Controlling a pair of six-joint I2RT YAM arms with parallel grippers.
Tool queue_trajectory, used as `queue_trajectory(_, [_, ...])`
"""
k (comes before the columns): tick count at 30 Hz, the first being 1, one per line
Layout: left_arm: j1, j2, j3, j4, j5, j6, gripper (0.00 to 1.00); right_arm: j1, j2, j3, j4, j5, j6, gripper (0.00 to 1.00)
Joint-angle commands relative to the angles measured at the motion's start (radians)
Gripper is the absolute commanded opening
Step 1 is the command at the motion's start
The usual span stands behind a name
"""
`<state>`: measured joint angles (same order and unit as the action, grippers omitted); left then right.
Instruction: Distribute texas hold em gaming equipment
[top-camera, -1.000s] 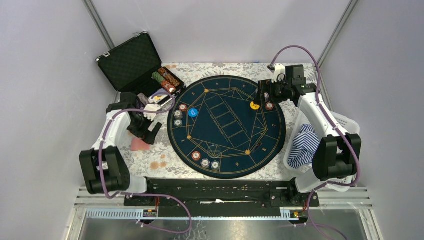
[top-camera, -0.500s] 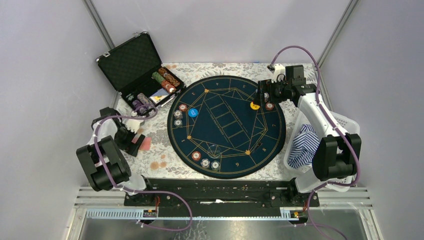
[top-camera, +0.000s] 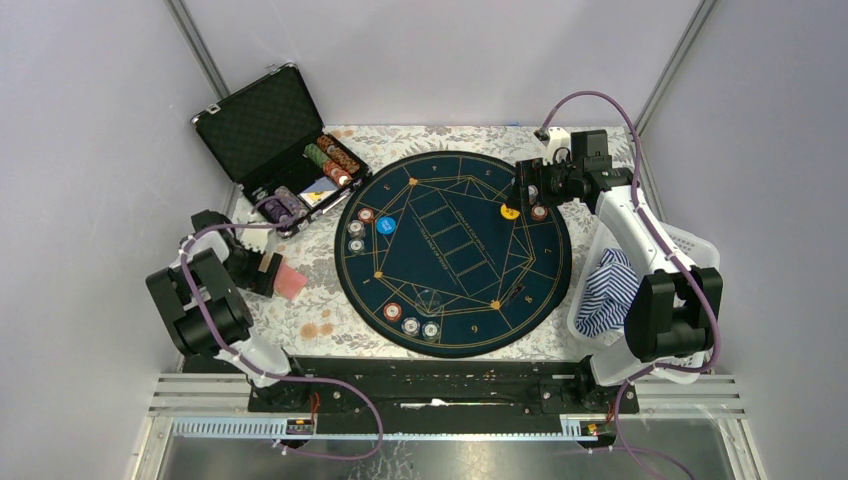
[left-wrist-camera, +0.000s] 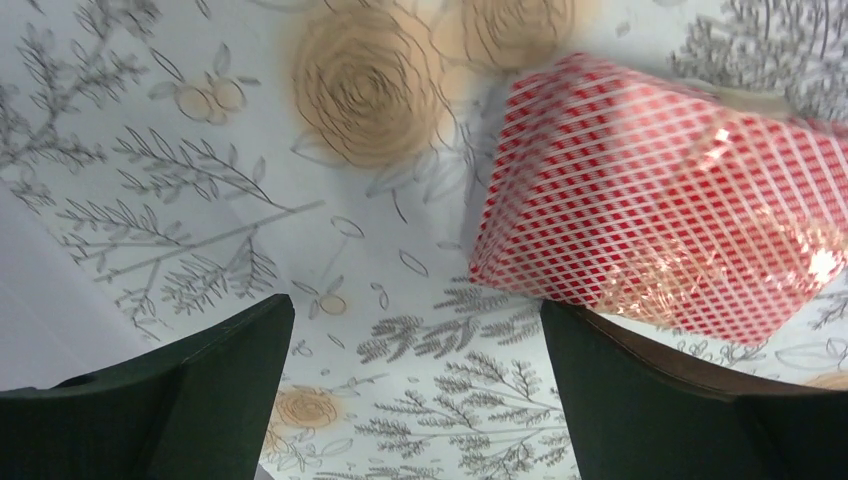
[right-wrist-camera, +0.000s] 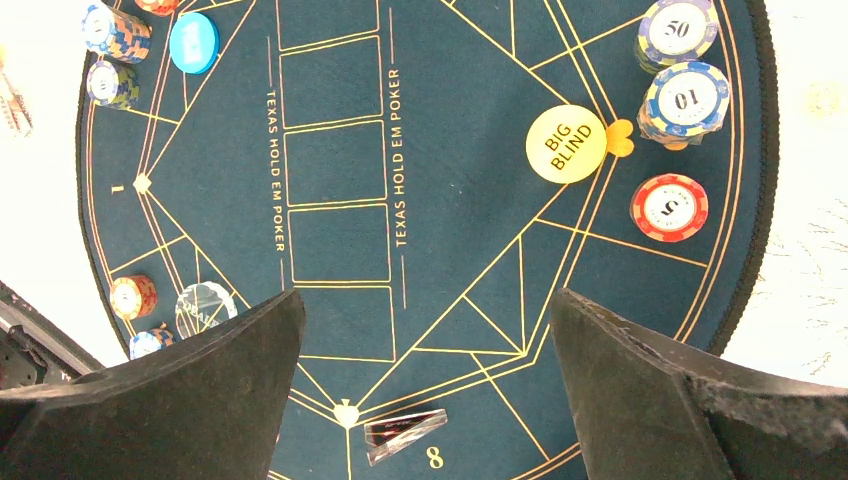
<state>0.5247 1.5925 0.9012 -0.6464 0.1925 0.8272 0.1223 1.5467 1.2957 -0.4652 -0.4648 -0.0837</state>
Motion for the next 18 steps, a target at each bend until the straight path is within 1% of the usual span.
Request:
queue_trajectory(1, [-0.014, 0.083, 0.066, 0.118, 0.064, -0.082, 0.99, 0.005, -0.012, -0.002, 0.019, -0.015, 0.003, 1.00])
queue_trajectory(10, [-0.122, 0.139, 0.132, 0.143, 0.086, -0.141, 0.99, 0.005, -0.004, -0.002, 0.017, -0.015, 0.004, 1.00])
queue_trajectory(13, [-0.115, 0.119, 0.187, 0.082, 0.139, -0.183, 0.99, 0.004, -0.006, -0.002, 0.016, -0.015, 0.002, 1.00])
queue_trajectory(16, [-0.070, 0.075, 0.241, -0.011, 0.215, -0.232, 0.99, 0.005, -0.011, -0.006, 0.017, -0.016, 0.002, 1.00])
queue_trajectory(18, [-0.062, 0.035, 0.252, -0.085, 0.256, -0.237, 0.99, 0.005, -0.013, -0.005, 0.017, -0.015, 0.005, 1.00])
